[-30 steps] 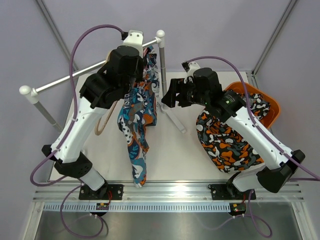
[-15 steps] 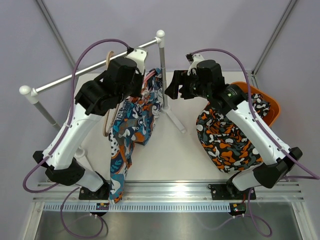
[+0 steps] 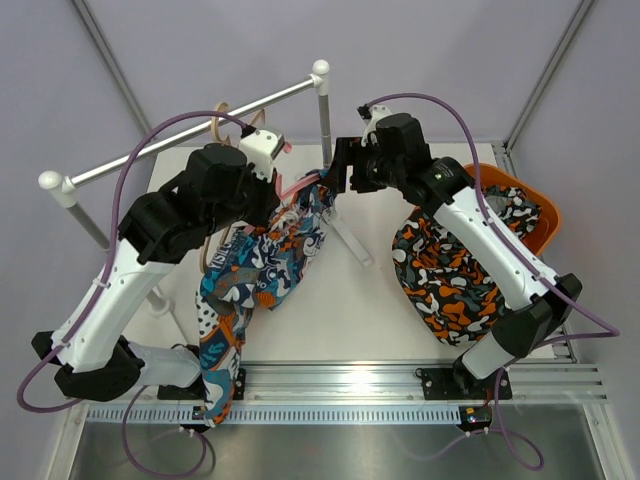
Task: Remove the shorts from the hanger
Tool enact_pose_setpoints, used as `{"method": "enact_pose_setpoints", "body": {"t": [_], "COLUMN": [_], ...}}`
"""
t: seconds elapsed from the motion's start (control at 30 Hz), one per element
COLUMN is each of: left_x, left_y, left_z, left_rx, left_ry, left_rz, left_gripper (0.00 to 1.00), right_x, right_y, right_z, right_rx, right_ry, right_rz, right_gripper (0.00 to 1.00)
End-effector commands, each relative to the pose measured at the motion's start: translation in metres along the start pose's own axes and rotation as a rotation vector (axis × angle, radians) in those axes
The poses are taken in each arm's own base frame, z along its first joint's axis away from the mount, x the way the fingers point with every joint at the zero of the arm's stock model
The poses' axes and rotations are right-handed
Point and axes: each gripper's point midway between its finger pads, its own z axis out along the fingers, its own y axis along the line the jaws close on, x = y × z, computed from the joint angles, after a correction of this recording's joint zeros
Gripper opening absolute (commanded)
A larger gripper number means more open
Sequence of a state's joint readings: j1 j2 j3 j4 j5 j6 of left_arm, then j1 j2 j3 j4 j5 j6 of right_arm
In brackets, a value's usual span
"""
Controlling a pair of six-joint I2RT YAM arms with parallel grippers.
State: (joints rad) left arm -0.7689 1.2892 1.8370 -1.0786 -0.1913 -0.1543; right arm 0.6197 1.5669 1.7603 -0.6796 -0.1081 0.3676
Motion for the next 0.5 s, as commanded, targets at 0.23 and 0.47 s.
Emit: {"method": "enact_pose_setpoints", "body": {"t": [0.23,0.47], "left_x": [-0.013,-0.028], "left_y": [-0.023,-0.018], "left_z": [-0.009,-0.012], "left_rx": [0.13,0.104], "left_ry": [-0.1,-0.136], "left_rz": [0.001,0.013], "left_gripper": [0.0,0.0], "right_x": [-0.005,0.012], "right_y": [0.01,-0.003], "right_z": [0.011,0.017], "right_rx": [-0.041,0.005], "right_ry": [0.016,0.045], "right_rz": [0.007,0.007], "right_gripper": [0.75,0.55]}}
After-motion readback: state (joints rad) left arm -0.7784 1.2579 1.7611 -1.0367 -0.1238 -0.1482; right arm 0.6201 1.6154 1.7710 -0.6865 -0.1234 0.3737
